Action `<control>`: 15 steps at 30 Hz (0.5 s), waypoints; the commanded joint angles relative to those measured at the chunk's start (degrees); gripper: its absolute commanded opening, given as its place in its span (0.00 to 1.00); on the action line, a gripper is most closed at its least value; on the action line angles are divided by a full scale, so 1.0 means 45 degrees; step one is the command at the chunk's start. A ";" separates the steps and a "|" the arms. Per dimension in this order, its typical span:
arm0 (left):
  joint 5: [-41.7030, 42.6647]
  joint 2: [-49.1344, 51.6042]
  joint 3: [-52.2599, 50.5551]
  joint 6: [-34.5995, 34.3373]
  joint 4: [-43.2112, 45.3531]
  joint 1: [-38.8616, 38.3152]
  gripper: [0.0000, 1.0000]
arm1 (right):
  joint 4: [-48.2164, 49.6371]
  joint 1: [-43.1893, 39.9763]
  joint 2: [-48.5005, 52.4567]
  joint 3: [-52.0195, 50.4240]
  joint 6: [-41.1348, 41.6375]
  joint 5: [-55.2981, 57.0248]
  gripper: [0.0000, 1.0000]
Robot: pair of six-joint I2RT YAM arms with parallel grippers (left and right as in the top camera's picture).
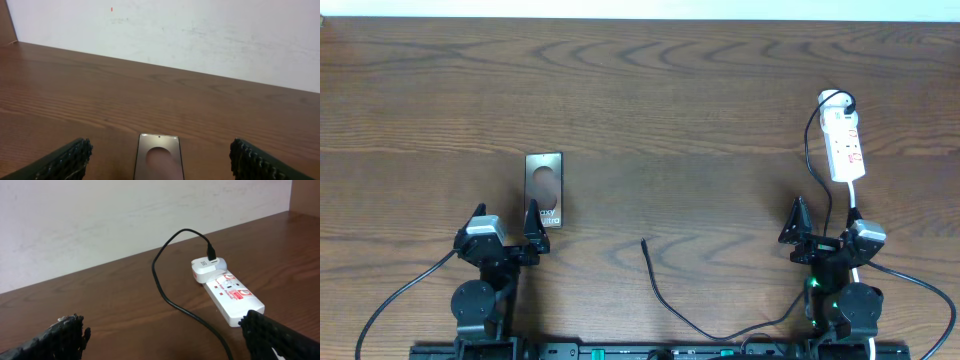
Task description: Plug charger to phone and switch on socket
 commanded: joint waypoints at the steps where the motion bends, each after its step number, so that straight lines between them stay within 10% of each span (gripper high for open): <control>1: -0.0403 -0.0083 -0.0136 0.0253 -0.0121 0.0063 0.91 | -0.0049 -0.0087 -0.0083 -0.0010 -0.0165 0.0185 0.99; 15: 0.2108 -0.0083 0.0466 -0.1923 -0.0719 0.0053 0.91 | -0.0049 -0.0087 -0.0083 -0.0010 -0.0165 0.0185 0.99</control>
